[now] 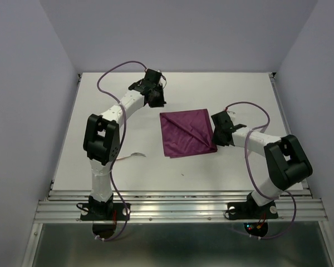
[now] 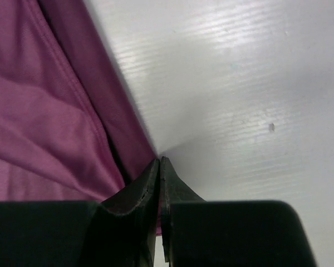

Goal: Fold the napkin into a case and place the utensils inside
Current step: Smooth out the upper triangle-folded napkin at the center of the board.

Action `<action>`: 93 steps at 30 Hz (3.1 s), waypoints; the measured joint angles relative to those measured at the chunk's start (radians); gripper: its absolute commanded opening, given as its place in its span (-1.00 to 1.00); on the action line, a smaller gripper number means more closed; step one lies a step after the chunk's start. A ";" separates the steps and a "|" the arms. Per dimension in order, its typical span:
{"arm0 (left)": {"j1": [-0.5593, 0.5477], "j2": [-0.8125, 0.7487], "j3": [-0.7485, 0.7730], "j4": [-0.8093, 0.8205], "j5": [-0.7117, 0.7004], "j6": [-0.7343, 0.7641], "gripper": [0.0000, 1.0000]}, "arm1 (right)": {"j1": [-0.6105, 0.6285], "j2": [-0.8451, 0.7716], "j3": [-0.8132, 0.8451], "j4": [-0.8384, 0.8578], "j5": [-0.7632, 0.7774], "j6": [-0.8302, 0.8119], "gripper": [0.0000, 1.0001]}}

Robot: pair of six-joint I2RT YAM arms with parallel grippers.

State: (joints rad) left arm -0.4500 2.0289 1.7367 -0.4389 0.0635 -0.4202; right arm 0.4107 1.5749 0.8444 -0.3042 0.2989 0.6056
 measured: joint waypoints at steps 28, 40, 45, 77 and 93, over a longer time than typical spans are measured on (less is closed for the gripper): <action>-0.172 0.063 0.170 -0.070 -0.022 0.005 -0.57 | -0.075 -0.145 -0.009 0.035 -0.148 0.065 -0.21; -0.267 -0.021 -0.084 -0.015 0.001 0.008 -1.00 | -0.156 0.053 0.079 0.123 -0.417 0.068 -0.31; -0.333 -0.090 -0.296 0.056 0.112 -0.021 -1.00 | -0.161 0.052 0.075 0.145 -0.448 0.076 -0.37; -0.393 -0.133 -0.330 0.176 0.209 -0.040 -1.00 | -0.185 -0.011 0.001 0.155 -0.450 0.079 -0.36; -0.386 -0.076 -0.357 0.134 0.147 -0.023 -1.00 | -0.187 -0.011 -0.004 0.155 -0.450 0.079 -0.35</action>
State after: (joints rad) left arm -0.8360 1.9526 1.3796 -0.3054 0.2104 -0.4431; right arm 0.2237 1.5635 0.8402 -0.1493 -0.1513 0.6849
